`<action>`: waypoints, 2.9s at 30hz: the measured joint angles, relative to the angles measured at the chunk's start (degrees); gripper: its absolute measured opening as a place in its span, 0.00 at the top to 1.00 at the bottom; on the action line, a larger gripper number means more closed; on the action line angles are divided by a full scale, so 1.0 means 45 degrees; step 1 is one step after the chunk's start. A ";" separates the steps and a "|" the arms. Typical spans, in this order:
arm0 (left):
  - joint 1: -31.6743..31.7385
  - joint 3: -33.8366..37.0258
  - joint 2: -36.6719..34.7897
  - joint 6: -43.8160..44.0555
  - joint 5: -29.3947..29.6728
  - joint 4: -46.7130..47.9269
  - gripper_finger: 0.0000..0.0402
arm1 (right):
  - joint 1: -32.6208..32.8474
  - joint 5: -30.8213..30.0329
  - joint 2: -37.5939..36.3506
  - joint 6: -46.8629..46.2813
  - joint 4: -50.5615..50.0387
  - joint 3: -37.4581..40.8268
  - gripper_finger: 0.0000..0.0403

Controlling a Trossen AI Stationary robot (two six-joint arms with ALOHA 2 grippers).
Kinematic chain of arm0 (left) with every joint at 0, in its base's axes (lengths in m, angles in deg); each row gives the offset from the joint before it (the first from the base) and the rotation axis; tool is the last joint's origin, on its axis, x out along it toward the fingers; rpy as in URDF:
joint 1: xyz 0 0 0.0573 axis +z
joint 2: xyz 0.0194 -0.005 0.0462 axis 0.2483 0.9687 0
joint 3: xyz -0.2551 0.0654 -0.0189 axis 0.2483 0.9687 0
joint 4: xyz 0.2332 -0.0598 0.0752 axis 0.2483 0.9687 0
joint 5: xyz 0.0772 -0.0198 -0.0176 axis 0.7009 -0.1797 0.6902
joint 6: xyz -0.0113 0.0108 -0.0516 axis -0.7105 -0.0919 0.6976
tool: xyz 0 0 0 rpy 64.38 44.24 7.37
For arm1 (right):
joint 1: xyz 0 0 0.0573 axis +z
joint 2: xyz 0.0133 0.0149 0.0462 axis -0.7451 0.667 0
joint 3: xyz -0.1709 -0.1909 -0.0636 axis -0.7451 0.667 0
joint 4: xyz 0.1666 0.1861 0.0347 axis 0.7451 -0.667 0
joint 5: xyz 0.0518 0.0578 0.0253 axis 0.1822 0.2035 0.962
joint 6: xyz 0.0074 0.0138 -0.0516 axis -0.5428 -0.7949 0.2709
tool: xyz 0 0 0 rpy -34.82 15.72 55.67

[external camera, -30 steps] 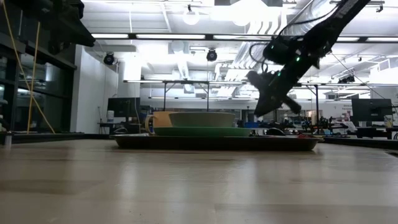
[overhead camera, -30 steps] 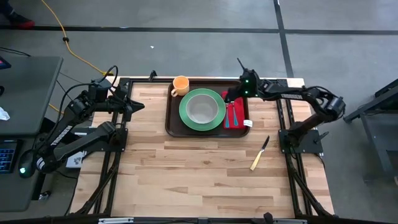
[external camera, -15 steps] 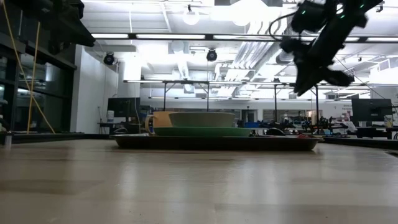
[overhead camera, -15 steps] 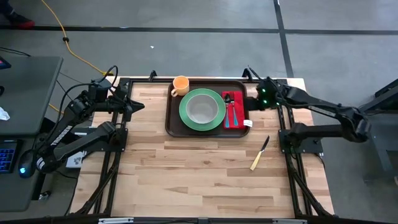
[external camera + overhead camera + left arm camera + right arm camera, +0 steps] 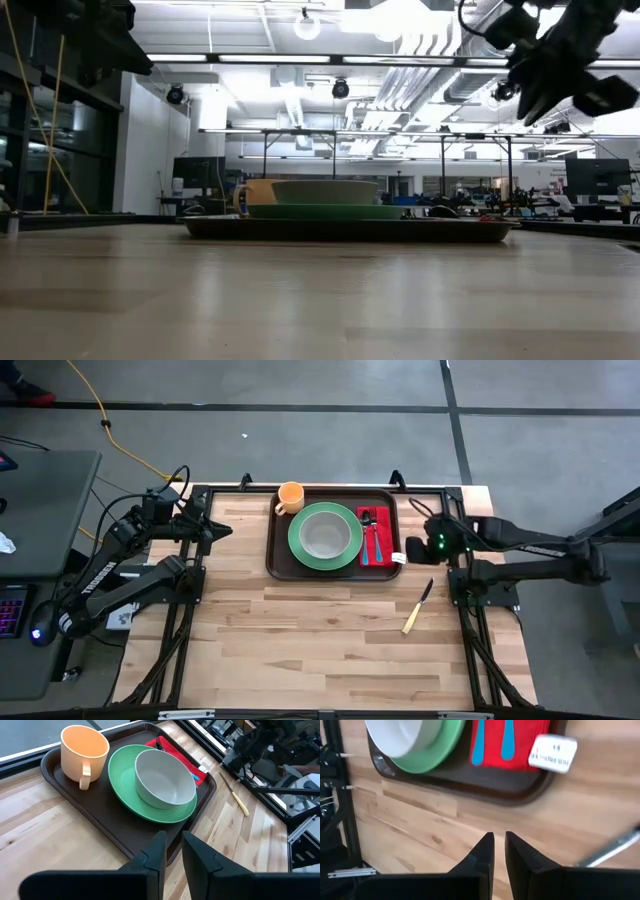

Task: Set up tray
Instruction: Put the yellow table knife on the red table napkin to the right of the blue fork

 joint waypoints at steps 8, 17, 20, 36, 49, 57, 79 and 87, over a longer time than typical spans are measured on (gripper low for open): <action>0.0000 -0.0002 -0.0010 -0.0505 -0.0005 0.0019 0.77 | 0.2872 -0.0873 -0.0094 -0.2877 -0.0706 0.0000 0.94; -0.0005 -0.0012 -0.0672 -0.0779 -0.0427 -0.0035 0.77 | 0.5579 -0.2351 -0.0094 -0.5224 -0.1072 0.0000 0.94; -0.0005 -0.0012 -0.1112 -0.0624 -0.0432 -0.0399 0.77 | 0.6227 -0.2604 -0.0094 -0.5849 -0.1077 0.0000 0.94; -0.0004 -0.0017 -0.2609 0.0877 -0.0037 -0.1705 0.77 | 0.6811 -0.3507 0.0124 -0.6330 -0.1028 0.0000 0.94; -0.0005 0.2123 -0.3274 0.3173 -0.0349 -0.6194 0.77 | 0.6801 -0.3778 0.0190 -0.6512 -0.1023 0.0000 0.94; -0.0005 0.2781 -0.3930 0.3372 -0.0495 -0.6067 0.77 | 0.6592 -0.3982 0.0192 -0.6617 -0.1141 0.0000 0.94; -0.0005 0.6034 -0.5865 0.3177 0.0325 -0.7212 0.77 | 0.5690 -0.4001 0.0192 -0.6699 -0.1206 0.0000 0.94; -0.0016 0.7186 -0.5863 0.2599 0.0596 -0.7864 0.77 | 0.5611 -0.4099 0.0192 -0.6699 -0.1120 0.0000 0.94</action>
